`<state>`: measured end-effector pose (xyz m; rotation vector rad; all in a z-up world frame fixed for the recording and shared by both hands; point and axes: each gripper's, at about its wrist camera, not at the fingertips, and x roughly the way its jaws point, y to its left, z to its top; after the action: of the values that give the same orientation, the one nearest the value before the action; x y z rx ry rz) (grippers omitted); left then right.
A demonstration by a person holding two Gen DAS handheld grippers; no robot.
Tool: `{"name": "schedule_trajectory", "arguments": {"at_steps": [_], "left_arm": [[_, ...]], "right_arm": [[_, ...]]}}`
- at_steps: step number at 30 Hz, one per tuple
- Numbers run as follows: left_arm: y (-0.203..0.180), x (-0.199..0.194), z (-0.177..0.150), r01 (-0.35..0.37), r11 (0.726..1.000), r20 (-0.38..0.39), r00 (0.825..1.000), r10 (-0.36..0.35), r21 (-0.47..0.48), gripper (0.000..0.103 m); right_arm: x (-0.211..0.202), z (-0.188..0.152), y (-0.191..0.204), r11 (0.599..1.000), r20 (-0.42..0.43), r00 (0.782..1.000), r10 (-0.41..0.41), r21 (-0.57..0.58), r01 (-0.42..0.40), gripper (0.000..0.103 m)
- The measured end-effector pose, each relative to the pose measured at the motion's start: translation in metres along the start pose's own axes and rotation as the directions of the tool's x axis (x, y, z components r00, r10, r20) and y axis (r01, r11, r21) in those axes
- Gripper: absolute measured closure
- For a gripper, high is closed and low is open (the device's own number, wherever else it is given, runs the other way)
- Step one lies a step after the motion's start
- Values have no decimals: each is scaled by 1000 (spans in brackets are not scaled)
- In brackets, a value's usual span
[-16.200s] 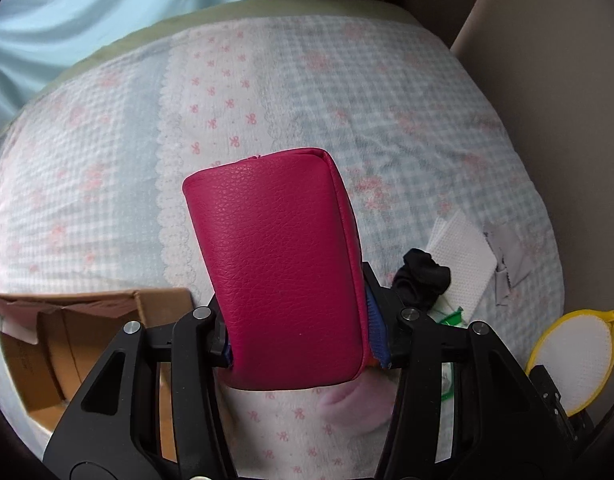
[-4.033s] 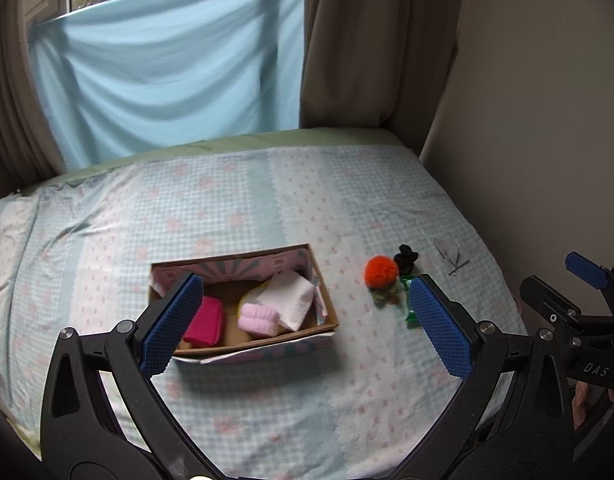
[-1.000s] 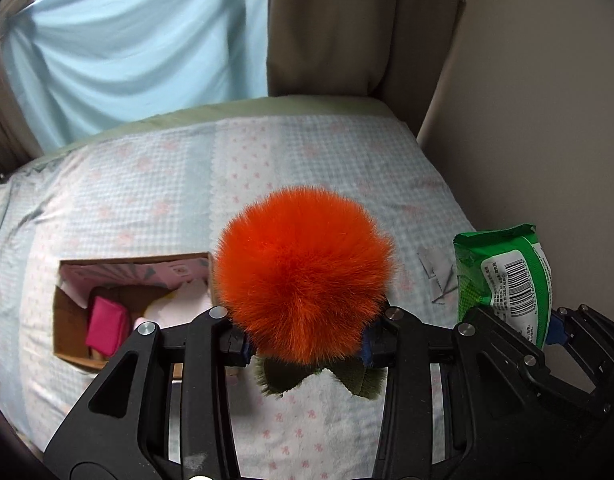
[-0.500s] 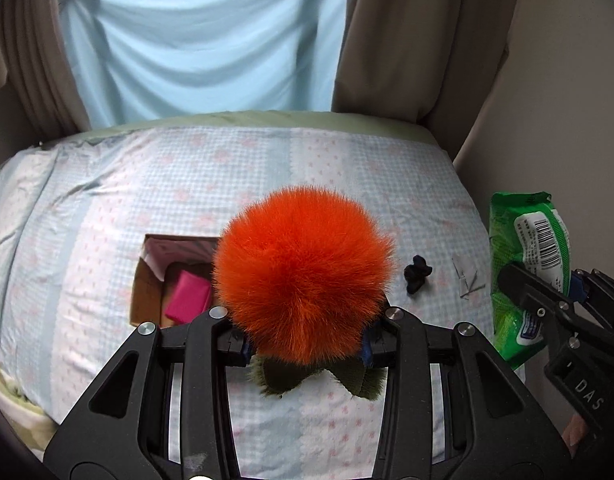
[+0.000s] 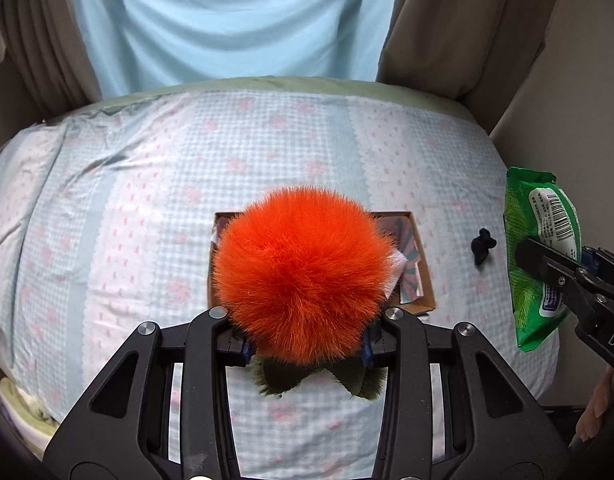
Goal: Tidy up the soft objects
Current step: 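Carry the pom-pom and wet-wipe pack over the cardboard box with both tools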
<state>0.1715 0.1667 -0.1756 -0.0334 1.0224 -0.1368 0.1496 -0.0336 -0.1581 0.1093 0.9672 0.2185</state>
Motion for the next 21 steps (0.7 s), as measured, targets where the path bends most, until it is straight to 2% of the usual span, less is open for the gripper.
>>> {"name": "schedule_trajectory", "arguments": {"at_steps": [6, 12, 15, 21], "left_arm": [[44, 49, 6, 30, 999, -80, 996, -27, 30, 69], [60, 104, 7, 61, 996, -185, 981, -49, 61, 69], [61, 129, 6, 74, 994, -234, 971, -53, 83, 69], [51, 174, 3, 112, 983, -325, 944, -58, 149, 69]], "right_arm": [[59, 8, 21, 998, -115, 993, -8, 64, 15, 72], [111, 18, 25, 994, -242, 970, -14, 98, 38, 72], [141, 19, 21, 990, -316, 949, 0, 136, 45, 72], [204, 12, 0, 971, -455, 889, 49, 231, 65, 72]]}}
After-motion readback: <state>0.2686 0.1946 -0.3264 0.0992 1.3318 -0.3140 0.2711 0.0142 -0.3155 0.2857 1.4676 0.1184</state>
